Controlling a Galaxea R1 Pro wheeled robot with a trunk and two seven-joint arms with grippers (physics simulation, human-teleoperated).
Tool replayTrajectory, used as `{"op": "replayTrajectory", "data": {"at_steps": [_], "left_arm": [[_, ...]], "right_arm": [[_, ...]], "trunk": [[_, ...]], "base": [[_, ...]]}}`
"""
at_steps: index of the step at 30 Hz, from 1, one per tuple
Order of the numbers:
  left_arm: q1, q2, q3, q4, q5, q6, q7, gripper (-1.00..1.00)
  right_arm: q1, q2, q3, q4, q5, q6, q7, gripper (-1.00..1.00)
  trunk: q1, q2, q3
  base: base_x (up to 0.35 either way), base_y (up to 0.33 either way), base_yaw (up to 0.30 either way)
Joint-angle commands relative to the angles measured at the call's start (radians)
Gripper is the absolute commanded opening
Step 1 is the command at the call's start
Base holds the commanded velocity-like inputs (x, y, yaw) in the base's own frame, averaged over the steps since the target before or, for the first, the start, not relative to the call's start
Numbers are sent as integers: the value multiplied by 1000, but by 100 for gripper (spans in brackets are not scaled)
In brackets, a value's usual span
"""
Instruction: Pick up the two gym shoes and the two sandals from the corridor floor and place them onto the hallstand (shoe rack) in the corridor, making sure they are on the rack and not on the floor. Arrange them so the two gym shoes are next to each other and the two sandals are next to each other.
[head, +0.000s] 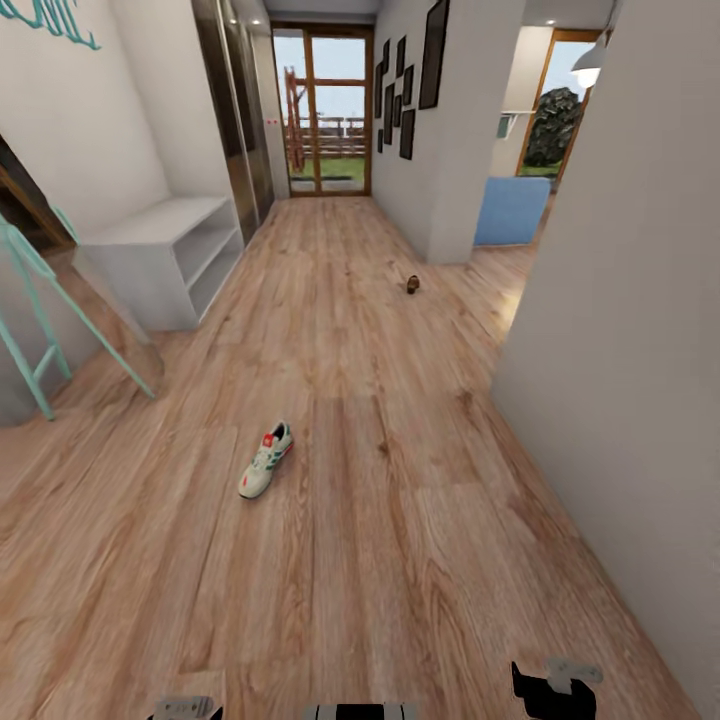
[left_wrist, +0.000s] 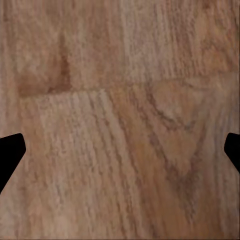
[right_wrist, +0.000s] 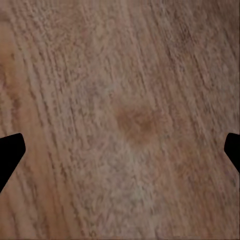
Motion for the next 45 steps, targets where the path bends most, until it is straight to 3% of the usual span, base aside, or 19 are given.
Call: {"op": "replayTrajectory", "data": {"at_steps": [1,10,45], "left_arm": [[-1,0,8,0,-5,-2,-7,100],[0,0,8,0,-4,-2,-7,100],[0,1,8,0,-3,-2,-7,100]], "right_arm": [[-1,0,4,1,-8,-3,0,100],[0,0,5,1,-7,-3,0,100],[0,2,12,2,1,-4,6,100]], "trunk": [[0,0,-1],[0,0,-1],[0,0,-1]], "base": [[307,-133,-233],[296,-145,-124],[285,-165,4]]}}
